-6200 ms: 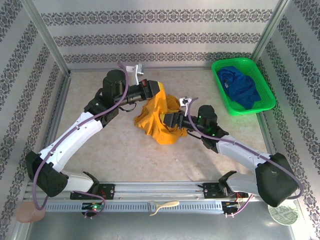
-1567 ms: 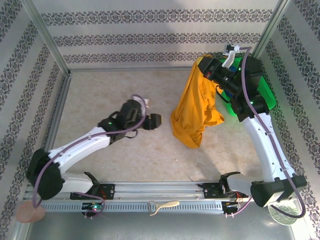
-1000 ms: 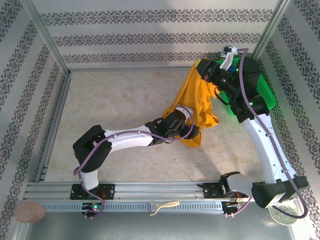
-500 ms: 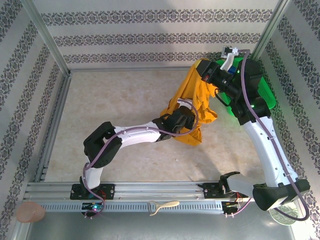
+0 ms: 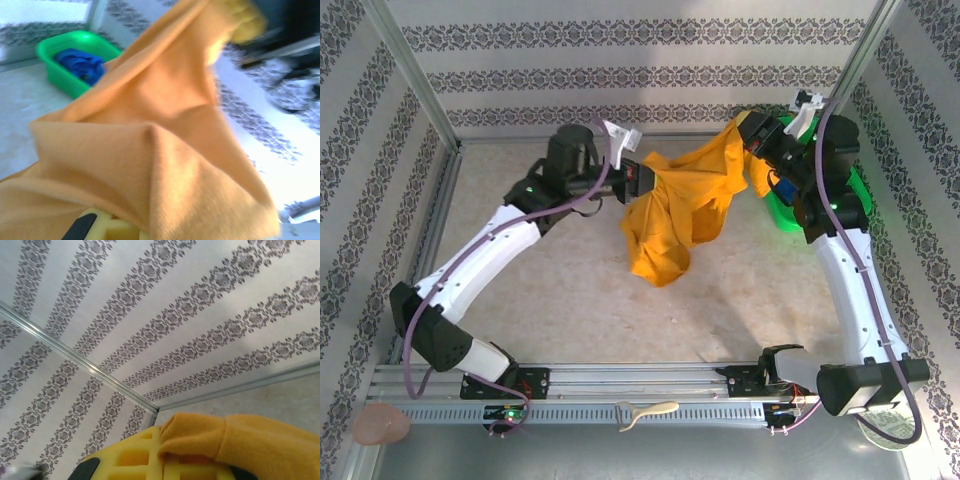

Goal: Fold the inside-out t-shirt

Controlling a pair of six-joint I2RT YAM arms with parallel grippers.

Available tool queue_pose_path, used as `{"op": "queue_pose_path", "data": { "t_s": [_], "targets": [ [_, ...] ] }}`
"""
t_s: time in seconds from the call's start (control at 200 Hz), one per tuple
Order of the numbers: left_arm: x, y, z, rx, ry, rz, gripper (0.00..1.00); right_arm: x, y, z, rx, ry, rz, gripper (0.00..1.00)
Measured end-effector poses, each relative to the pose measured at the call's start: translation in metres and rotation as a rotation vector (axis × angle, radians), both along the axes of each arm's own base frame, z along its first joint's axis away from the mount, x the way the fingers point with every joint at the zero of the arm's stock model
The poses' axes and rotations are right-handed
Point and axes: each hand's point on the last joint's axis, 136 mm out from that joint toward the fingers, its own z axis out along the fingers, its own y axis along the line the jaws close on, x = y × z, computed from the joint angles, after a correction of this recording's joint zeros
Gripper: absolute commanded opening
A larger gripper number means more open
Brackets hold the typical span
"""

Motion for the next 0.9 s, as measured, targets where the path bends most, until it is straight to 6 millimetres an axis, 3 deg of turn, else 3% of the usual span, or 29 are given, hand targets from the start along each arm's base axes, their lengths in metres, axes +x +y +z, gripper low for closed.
{"op": "queue_pose_path", "data": {
  "t_s": [0.085,0.165,0.205,0.305,0.36,0.41,0.465,0.545,0.619,0.684,0.779,0.899],
  "targets": [
    [-0.015,0.002,0.013,-0.004,0.002,-0.080,0.00,0.007,-0.002,-0.034,-0.004,0.056,-0.016,0.02],
    [-0.018,0.004,0.004,0.005,0.051,-0.123,0.00,0.019,-0.002,-0.082,-0.016,0.152,-0.022,0.45],
    [-0.014,0.003,-0.008,0.013,0.087,-0.131,0.00,0.026,-0.001,-0.108,-0.032,0.209,-0.021,0.55],
    [0.000,0.001,-0.059,0.041,0.223,-0.131,0.00,0.033,-0.001,-0.167,-0.089,0.334,-0.008,0.65],
    [0.006,0.000,-0.097,0.060,0.316,-0.121,0.00,0.022,-0.001,-0.192,-0.121,0.388,0.002,0.67],
    [0.011,0.000,-0.129,0.076,0.399,-0.107,0.00,0.005,-0.002,-0.204,-0.142,0.416,0.008,0.68],
    [0.014,0.000,-0.162,0.091,0.485,-0.093,0.00,-0.015,-0.001,-0.205,-0.163,0.408,0.023,0.68],
    [0.016,0.002,-0.189,0.093,0.563,-0.078,0.00,-0.051,0.009,-0.191,-0.186,0.335,0.066,0.69],
    [0.021,0.004,-0.191,0.077,0.579,-0.068,0.00,-0.086,0.033,-0.185,-0.212,0.259,0.152,0.69],
    [0.024,0.002,-0.184,0.051,0.563,-0.073,0.00,-0.114,0.057,-0.195,-0.238,0.233,0.246,0.69],
    [0.028,0.000,-0.174,0.027,0.541,-0.083,0.00,-0.142,0.084,-0.240,-0.309,0.291,0.358,0.68],
    [0.028,-0.002,-0.167,0.012,0.533,-0.096,0.00,-0.154,0.099,-0.299,-0.411,0.419,0.409,0.62]
  ]
}}
